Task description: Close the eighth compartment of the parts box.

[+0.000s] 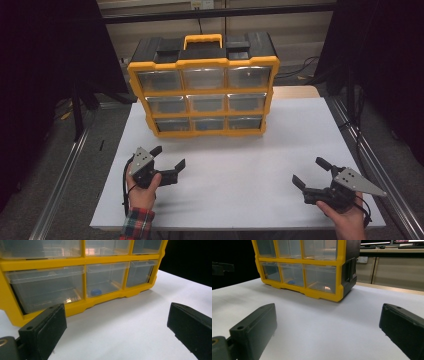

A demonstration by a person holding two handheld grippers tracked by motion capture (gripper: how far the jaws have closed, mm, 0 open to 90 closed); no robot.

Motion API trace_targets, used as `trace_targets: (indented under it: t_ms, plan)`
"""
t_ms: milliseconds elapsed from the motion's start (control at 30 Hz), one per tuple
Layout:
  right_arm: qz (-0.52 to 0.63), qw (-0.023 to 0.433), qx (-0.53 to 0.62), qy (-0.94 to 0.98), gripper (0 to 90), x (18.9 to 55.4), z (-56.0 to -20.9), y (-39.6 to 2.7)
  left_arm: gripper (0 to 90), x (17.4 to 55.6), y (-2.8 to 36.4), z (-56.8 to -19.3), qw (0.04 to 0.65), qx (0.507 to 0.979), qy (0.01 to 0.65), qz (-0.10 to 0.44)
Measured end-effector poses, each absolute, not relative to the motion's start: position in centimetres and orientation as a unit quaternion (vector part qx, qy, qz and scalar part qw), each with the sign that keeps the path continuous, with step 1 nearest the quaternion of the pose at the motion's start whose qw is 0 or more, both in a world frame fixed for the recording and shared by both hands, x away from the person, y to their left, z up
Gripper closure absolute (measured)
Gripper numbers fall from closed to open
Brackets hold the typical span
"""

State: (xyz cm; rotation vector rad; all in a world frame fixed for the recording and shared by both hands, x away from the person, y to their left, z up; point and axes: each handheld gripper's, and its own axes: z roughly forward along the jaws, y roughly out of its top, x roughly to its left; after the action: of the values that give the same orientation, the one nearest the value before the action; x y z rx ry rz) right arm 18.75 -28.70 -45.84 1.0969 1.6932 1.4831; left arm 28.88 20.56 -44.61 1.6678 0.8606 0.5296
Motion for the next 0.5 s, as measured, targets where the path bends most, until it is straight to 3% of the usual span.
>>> trace_targets:
  t_ms: [500]
  plan:
    - [0.562, 0.315, 0.415, 0.643, 0.7, 18.8, -45.9, -28.7, 2.4, 28.3, 21.9, -44.8, 0.565, 0.706, 0.365, 0.221]
